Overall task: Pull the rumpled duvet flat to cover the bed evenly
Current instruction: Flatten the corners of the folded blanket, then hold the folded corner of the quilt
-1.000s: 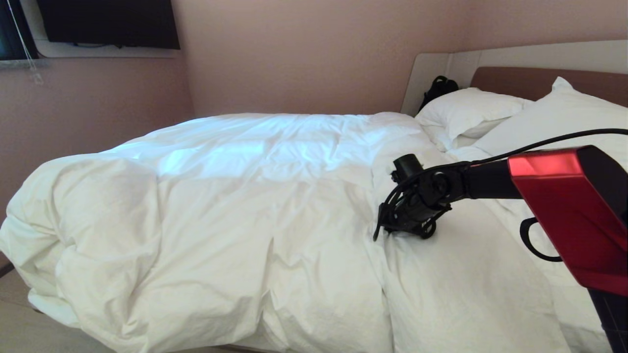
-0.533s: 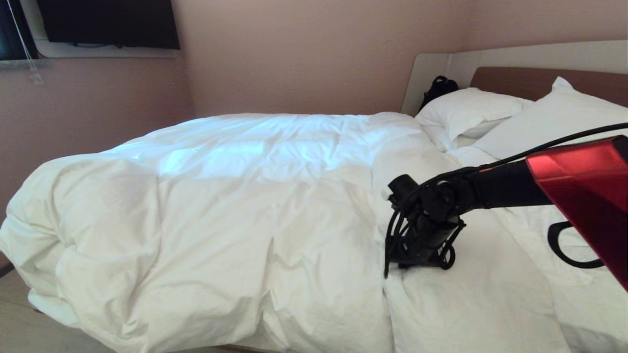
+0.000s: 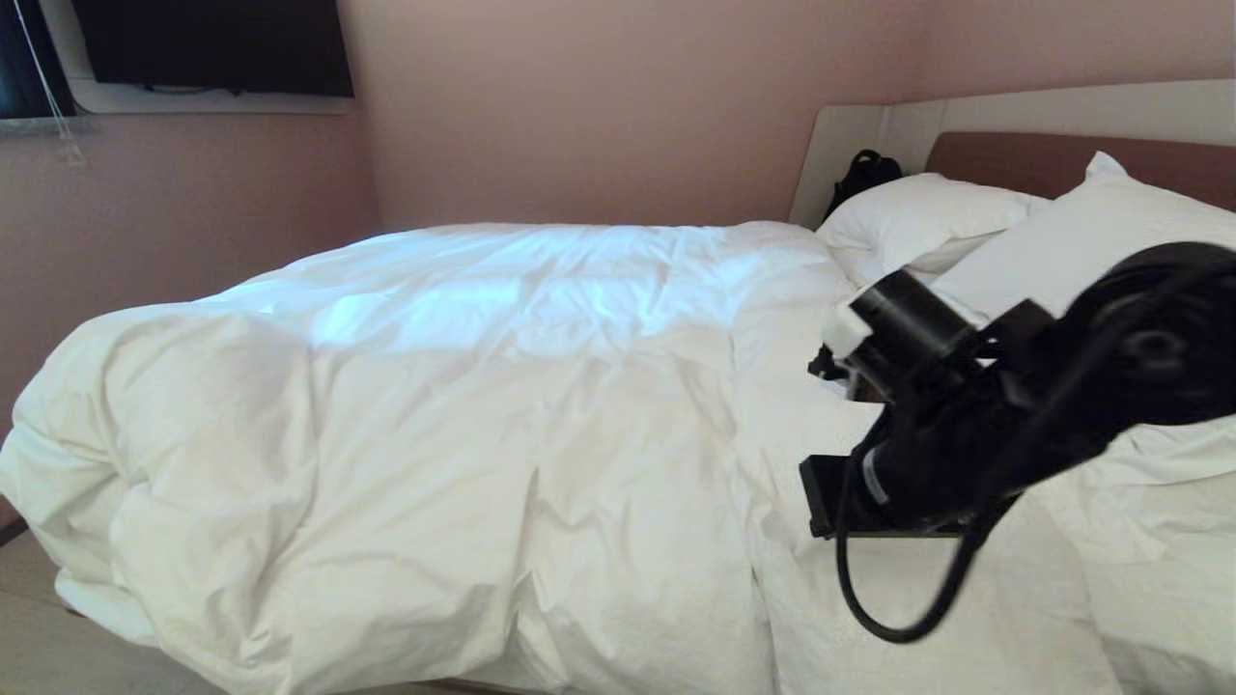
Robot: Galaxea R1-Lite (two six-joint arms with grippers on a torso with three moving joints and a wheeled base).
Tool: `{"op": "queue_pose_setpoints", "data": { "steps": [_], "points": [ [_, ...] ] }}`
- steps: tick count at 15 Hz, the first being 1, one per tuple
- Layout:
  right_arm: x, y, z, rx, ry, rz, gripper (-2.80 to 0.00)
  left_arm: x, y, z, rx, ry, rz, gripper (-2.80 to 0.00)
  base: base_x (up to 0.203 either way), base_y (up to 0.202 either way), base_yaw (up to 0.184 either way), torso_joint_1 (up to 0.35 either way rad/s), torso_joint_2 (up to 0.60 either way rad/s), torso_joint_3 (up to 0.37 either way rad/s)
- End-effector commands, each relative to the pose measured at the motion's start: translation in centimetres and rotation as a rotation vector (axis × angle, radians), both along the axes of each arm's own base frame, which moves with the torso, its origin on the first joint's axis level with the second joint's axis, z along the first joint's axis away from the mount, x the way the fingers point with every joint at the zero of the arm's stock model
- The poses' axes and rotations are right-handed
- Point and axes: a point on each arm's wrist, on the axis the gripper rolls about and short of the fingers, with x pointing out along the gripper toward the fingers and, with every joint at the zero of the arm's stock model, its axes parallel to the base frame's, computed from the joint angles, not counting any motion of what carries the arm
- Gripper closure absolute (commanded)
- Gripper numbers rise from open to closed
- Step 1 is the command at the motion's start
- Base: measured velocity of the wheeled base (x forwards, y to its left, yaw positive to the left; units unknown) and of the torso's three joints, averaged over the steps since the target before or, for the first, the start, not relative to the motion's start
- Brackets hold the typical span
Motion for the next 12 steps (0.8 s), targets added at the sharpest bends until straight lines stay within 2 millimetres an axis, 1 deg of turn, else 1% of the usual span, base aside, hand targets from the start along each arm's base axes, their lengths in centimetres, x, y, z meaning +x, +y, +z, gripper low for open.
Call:
{"op": "queue_pose_setpoints", "data": {
  "steps": [1,3,5,7,9,11,12],
  "points": [
    [-5.9,-3.3,5.0,0.113,-0.142,0.036,0.00,0.0,0.0,0.0,0.000,0.001,0.001,0.00,0.000,0.000,0.000,0.000,0.00,0.000],
    [-9.9,-6.4,6.9,0.180,-0.228,0.045,0.00,0.0,0.0,0.0,0.000,0.001,0.001,0.00,0.000,0.000,0.000,0.000,0.00,0.000],
    [-13.5,-9.5,7.5,0.214,-0.314,0.022,0.00,0.0,0.0,0.0,0.000,0.001,0.001,0.00,0.000,0.000,0.000,0.000,0.00,0.000],
    [-16.8,-12.6,7.4,0.209,-0.426,-0.062,0.00,0.0,0.0,0.0,0.000,0.001,0.000,0.00,0.000,0.000,0.000,0.000,0.00,0.000],
    [-19.7,-15.5,6.6,0.202,-0.525,-0.195,0.00,0.0,0.0,0.0,0.000,0.000,0.000,0.00,0.000,0.000,0.000,0.000,0.00,0.000],
    [-22.4,-17.8,6.0,0.199,-0.621,-0.377,0.00,0.0,0.0,0.0,0.000,0.000,0.000,0.00,0.000,0.000,0.000,0.000,0.00,0.000],
    [-23.6,-18.5,5.6,0.192,-0.659,-0.455,0.00,0.0,0.0,0.0,0.000,0.001,0.000,0.00,0.000,0.000,0.000,0.000,0.00,0.000]
  ]
}}
